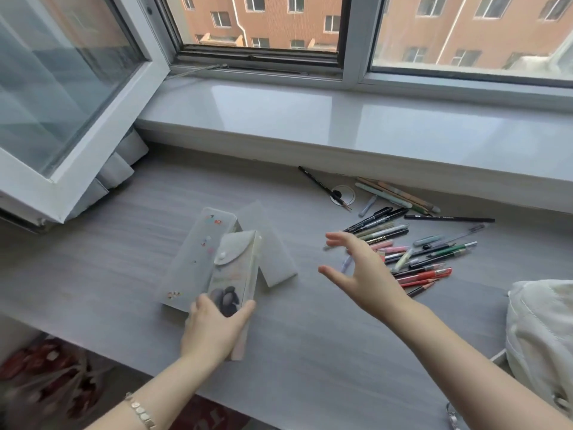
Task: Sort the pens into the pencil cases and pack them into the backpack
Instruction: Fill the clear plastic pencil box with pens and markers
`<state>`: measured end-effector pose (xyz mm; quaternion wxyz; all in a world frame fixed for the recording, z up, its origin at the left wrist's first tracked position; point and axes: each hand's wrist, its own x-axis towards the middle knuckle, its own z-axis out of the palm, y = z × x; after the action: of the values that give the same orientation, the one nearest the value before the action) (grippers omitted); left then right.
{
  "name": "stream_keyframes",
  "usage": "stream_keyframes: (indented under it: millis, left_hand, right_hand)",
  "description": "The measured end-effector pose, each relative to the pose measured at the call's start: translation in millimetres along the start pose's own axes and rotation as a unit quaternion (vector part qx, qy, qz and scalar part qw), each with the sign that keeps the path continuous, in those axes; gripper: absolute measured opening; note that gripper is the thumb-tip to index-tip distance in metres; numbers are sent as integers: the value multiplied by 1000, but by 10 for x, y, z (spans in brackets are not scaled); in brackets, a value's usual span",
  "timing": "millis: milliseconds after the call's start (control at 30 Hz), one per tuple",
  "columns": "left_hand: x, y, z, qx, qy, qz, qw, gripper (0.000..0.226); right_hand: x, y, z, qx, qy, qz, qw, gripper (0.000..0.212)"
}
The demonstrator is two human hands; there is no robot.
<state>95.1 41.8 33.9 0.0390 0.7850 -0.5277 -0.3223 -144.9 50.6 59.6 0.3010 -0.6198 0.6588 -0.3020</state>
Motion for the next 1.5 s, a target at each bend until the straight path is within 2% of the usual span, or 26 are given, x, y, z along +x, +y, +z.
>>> stream_keyframes:
  millis: [67,133,233,367,433,467,533,567,667,733,833,933,1033,1100,1200,1300,1367,1433,1500]
  left_hand:
    - [27,-145,16,43,-32,-6,999,89]
    - [52,-205,58,76,-32,-14,997,86]
    - [161,-136,112,123,6,-8,992,80]
    - [401,90,128,211,65,31,975,87]
    - [484,204,85,279,103,80,951,87]
    - [532,256,44,297,136,120,937,79]
    - [657,348,-83,280,190,179,924,55]
    - [743,374,-154,261,194,177,929,49]
    - [1023,329,-342,184,132,43,973,67]
    - [1172,233,-403,120,78,-28,989,76]
    - [1236,158,-427,97,74,-32,992,76]
    - [1111,289,-453,91,143,-36,985,77]
    - [840,549,-456,21,182,13,983,85]
    - [611,721,-438,-50,152,70,985,91]
    - [214,946,-338,-144,53,135,979,101]
    - [-168,1059,-115,-176,-47,163,970,104]
    - [-376,1085,78,-176,-115,177,961,103]
    - [-521,1085,225,-169,-155,191,955,96]
    - [-615,1101,306,-142,-161,207,954,86]
  right_hand:
    - [-37,39,56,-7,-16,2,1000,40]
    - [-77,48,93,-13,-51,11,999,32]
    - [-100,50,136,-26,-86,5,996,26]
    - [-93,40,118,-31,-93,13,995,22]
    - [-101,46,85,-30,-95,20,995,22]
    - [-112,53,63,-31,-95,24,995,21]
    - [-143,79,20,-30,-92,36,995,21]
    - [-159,90,3,-28,-92,43,994,21]
    - [-205,108,-18,-21,-97,65,993,20]
    - [-232,127,-4,-15,-96,76,992,20]
    - [-279,148,22,-17,-100,81,992,19]
    - [-323,150,22,-15,-98,83,992,19]
    - [-333,121,25,-2,-70,83,994,18]
    - [-320,80,37,13,-48,84,995,20]
    - [-290,-17,50,93,-5,127,988,27]
    - [-253,-112,55,264,15,183,947,37]
    - [-259,-137,37,370,15,191,909,33]
    - [-293,-128,20,423,29,191,885,32]
    - [-367,-74,6,449,48,191,871,33]
